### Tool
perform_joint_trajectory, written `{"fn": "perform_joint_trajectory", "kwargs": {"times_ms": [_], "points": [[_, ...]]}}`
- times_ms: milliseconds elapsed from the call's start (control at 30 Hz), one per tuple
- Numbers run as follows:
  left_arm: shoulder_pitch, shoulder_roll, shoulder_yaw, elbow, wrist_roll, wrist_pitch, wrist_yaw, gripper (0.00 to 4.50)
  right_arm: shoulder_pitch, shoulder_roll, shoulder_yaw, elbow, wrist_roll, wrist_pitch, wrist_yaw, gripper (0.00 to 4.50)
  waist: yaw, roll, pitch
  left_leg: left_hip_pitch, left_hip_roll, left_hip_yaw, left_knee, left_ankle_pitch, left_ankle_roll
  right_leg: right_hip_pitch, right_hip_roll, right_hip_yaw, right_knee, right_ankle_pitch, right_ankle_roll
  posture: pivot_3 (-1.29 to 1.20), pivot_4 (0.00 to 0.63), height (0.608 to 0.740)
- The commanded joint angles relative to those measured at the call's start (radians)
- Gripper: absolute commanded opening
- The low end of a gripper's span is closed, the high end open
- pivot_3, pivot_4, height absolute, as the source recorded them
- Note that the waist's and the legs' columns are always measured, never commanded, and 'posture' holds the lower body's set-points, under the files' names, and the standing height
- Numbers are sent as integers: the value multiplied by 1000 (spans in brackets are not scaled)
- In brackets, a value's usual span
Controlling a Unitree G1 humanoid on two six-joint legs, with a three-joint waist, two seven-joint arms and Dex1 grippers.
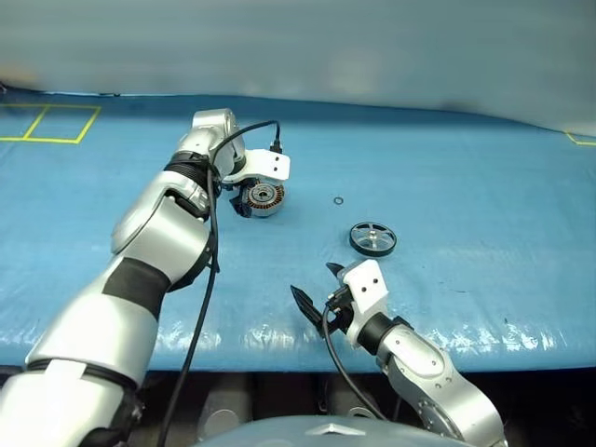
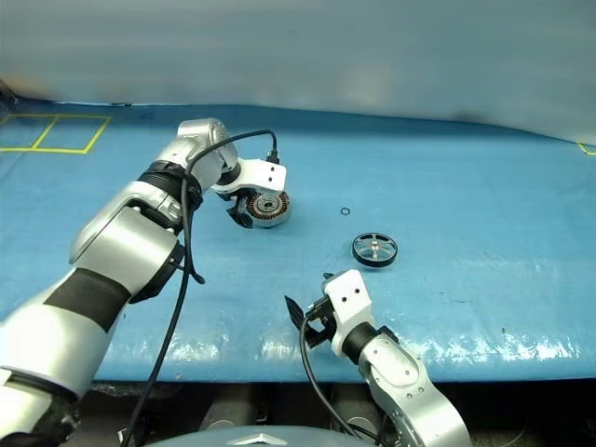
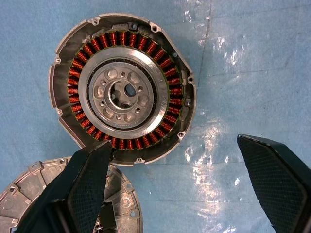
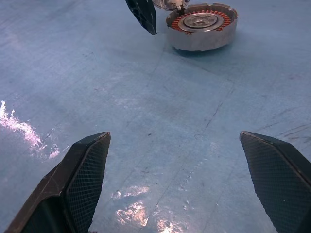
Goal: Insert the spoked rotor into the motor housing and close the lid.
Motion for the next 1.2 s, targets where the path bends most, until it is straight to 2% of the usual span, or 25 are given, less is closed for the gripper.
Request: {"fn": "perform_joint_trajectory", "kwargs": {"times_ms": [33,633,1200], "points": [[1,-13,7,2,1,-7,25,4495,10,7,8,-56,-4,-20,-16,4493,0,0,0,0,0,0,0,0,0,0,0,0,0,0,0,0,150,740],[50,-44,9,12,2,-25,95,4495,66,17,9,-84,-26,-36,-60,4493,1,0,0,0,0,0,3,0,0,1,0,0,2,0,1,0,150,740],[26,-60,-9,12,29,-36,95,4495,71,14,18,-78,-29,-34,-66,4493,1,0,0,-1,0,0,14,0,3,1,-1,2,10,0,4,0,150,740]]}}
